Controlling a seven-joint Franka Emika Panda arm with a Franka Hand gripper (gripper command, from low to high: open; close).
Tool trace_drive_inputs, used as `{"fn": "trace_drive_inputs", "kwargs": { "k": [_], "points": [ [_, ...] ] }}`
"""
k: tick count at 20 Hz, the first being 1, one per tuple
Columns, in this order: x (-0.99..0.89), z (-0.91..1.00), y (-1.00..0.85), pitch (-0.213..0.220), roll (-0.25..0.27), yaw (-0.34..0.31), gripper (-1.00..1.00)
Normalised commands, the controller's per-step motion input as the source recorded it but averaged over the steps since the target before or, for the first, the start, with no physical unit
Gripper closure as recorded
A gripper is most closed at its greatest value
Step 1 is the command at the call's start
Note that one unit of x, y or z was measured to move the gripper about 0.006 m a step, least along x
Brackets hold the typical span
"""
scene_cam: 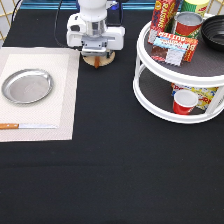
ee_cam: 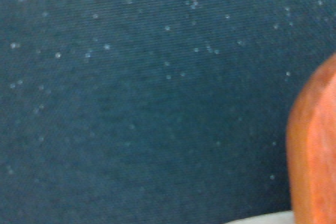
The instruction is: Arrange plate and fork
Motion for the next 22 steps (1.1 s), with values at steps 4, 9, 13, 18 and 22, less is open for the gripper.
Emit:
{"fn": "trace_drive_inputs", "kwargs": {
  "k": [4,9,13,18,22],
  "points": [
    [0.0,0.0,0.29,-0.013,-0.104,0.183,1.0],
    [0.0,-0.11,0.11,-0.018,-0.112,0.168,1.0],
    [-0.01,-0.13,0.0,-0.019,-0.118,0.152,1.0],
    [-0.07,0.17,-0.05,-0.017,-0.1,0.144,1.0],
    [-0.06,0.92,-0.39,-0.078,-0.001,0.097,1.0]
  ]
}}
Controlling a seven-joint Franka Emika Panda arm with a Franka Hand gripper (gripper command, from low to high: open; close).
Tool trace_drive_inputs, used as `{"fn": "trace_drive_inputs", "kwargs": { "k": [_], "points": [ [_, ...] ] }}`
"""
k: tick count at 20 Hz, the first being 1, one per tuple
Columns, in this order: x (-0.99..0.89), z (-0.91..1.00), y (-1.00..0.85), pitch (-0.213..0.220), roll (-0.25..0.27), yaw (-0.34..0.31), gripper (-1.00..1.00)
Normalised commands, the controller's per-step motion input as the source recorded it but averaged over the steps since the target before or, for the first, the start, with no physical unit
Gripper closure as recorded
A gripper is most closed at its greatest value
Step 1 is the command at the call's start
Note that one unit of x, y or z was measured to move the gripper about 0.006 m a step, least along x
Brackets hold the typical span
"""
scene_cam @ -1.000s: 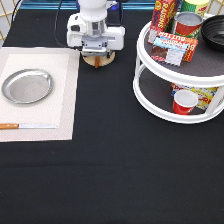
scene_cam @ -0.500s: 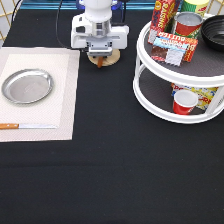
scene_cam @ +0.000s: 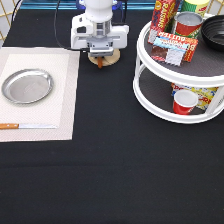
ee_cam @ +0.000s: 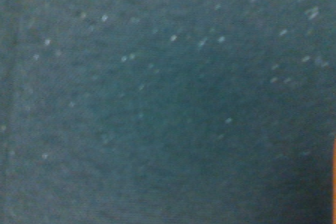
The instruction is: Arrange plate and fork
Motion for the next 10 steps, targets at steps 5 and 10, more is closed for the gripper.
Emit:
{"fn": "trace_drive_inputs", "kwargs": {
  "k": [5,10],
  "points": [
    [0.03,0.69,-0.75,-0.036,0.116,0.027,1.0],
    [0.09,0.55,-0.74,0.0,0.152,-0.008,1.0]
  ]
}}
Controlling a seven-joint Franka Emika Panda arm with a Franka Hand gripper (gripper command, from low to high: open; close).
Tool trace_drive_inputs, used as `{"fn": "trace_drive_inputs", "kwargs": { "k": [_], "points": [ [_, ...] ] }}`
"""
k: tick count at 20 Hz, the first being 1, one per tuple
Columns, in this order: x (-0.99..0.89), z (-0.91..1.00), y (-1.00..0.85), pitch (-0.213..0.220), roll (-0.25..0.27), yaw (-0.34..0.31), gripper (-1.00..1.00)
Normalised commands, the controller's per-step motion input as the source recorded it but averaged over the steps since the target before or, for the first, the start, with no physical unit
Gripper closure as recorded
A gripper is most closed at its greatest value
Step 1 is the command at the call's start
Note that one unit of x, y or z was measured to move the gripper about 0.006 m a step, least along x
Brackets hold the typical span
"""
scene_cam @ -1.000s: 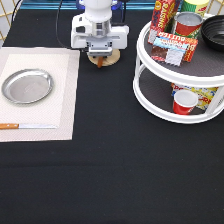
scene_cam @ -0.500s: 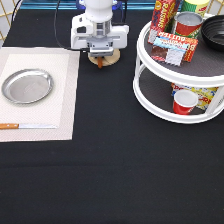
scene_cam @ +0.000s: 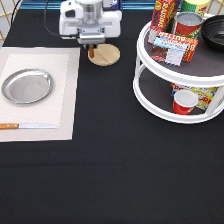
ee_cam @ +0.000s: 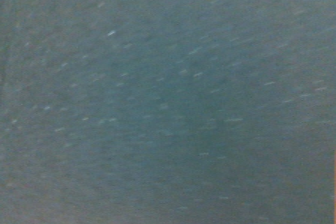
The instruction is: Arrange plate and fork
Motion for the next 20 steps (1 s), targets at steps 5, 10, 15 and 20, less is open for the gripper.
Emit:
{"fn": "trace_drive_inputs", "kwargs": {
  "k": [5,10,15,20],
  "points": [
    [0.1,0.29,-0.73,0.021,0.16,-0.008,1.0],
    [0.08,0.18,-0.65,0.076,0.137,-0.038,1.0],
    [0.06,0.07,-0.48,0.105,0.101,-0.116,1.0],
    [0.0,-0.07,-0.1,0.053,0.076,-0.294,1.0]
  ]
}}
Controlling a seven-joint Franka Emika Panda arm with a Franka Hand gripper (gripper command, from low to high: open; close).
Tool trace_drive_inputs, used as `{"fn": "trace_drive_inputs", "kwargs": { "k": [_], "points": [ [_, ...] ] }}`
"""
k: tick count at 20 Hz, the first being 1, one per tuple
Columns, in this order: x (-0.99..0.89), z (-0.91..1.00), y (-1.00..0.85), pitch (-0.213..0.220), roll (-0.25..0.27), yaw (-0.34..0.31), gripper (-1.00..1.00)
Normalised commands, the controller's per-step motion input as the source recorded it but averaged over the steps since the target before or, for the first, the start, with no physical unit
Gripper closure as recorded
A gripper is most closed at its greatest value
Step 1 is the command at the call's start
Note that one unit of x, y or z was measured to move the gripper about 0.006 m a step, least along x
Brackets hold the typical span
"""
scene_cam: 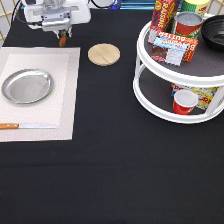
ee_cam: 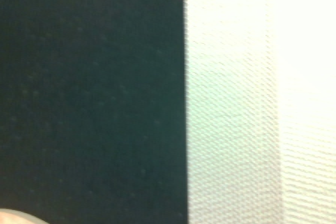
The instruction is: Arrange plate and fork
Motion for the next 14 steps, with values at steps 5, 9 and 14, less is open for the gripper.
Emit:
{"fn": "trace_drive_inputs", "kwargs": {
  "k": [5,9,14],
  "points": [
    [0.0,-0.13,0.0,0.022,0.042,-0.371,1.0],
    [0.0,-0.11,0.0,0.01,0.018,-0.375,1.0],
    [-0.01,-0.04,-0.01,0.02,0.0,-0.375,1.0]
  ]
}}
